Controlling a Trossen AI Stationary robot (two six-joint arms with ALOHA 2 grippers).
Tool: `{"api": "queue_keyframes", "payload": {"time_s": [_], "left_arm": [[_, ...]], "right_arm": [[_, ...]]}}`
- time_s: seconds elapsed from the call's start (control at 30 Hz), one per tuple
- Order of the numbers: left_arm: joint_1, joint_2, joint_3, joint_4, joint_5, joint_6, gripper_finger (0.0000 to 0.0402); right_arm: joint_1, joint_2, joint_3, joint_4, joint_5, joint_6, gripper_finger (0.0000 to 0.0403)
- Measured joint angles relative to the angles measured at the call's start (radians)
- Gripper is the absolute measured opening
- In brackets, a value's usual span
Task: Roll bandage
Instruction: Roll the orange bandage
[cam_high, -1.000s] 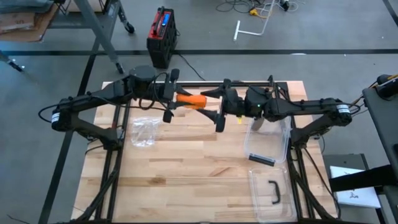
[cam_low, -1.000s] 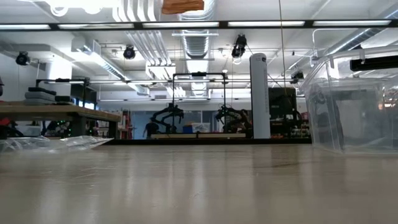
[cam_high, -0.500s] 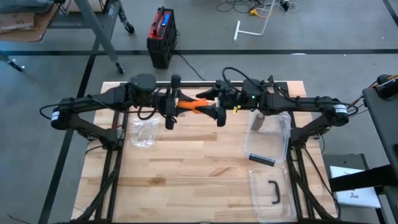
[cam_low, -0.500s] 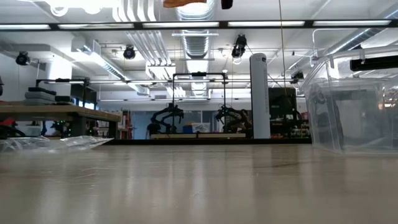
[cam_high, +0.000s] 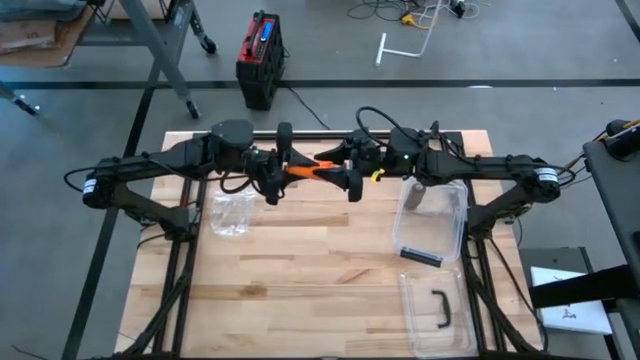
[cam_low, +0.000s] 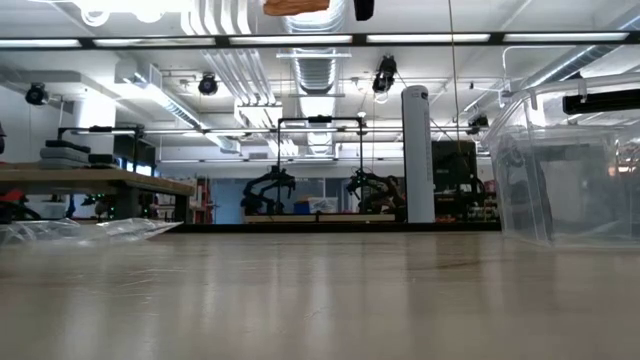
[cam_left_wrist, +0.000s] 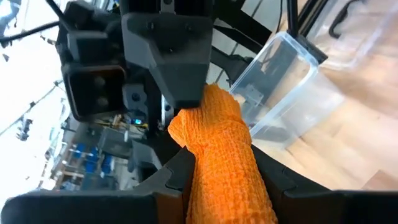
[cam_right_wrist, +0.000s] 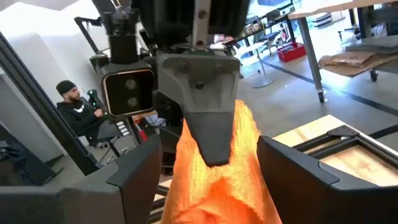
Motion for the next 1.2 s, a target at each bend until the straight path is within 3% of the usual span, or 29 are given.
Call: {"api": "queue_keyframes", "payload": {"time_s": [0.2, 0.53, 0.93, 1.2], "left_arm": [[0.000, 0.000, 0.000, 0.000, -0.052, 0.105, 0.0090], [0.001, -0.005, 0.000, 0.014, -0.088, 0.134, 0.0090], [0.001, -0.008, 0.000, 0.053, -0.088, 0.125, 0.0091], [0.002, -0.011, 0.000, 0.057, -0.078, -0.003, 0.0117]], "right_arm": [[0.000, 0.024, -0.001, 0.008, 0.001, 0.014, 0.0264], [0.000, 0.036, -0.002, 0.072, 0.003, -0.021, 0.0300], [0.003, 0.036, -0.002, 0.073, 0.035, -0.038, 0.0214], [0.010, 0.036, -0.002, 0.081, 0.057, -0.084, 0.0158]]}}
